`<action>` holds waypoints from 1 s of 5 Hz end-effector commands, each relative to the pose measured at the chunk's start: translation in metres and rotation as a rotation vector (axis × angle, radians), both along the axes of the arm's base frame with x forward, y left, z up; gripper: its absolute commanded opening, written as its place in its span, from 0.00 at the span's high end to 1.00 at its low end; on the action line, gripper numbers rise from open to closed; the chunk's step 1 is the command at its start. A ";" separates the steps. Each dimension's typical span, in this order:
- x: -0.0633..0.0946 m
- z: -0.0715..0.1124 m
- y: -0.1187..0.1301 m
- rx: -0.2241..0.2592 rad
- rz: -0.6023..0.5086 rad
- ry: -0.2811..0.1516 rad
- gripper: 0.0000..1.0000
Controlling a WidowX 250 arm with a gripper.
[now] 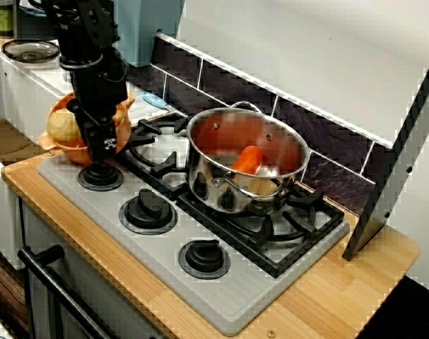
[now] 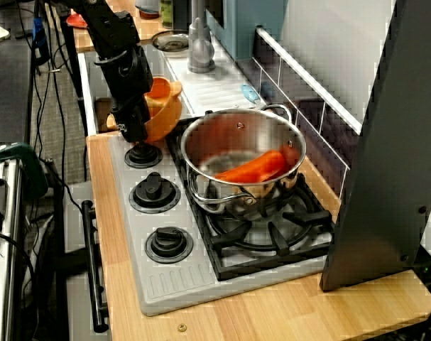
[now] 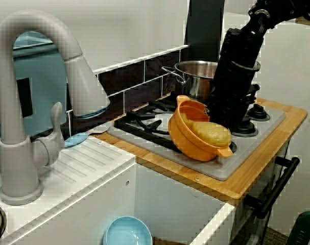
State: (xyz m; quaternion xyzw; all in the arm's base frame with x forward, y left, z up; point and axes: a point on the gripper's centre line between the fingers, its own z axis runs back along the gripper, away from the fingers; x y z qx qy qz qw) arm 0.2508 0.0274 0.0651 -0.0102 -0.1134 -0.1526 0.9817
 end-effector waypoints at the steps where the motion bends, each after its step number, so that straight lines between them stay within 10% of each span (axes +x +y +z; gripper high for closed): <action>1: 0.002 0.011 0.004 0.017 0.018 -0.052 1.00; 5: 0.024 0.095 -0.004 -0.058 0.113 -0.060 1.00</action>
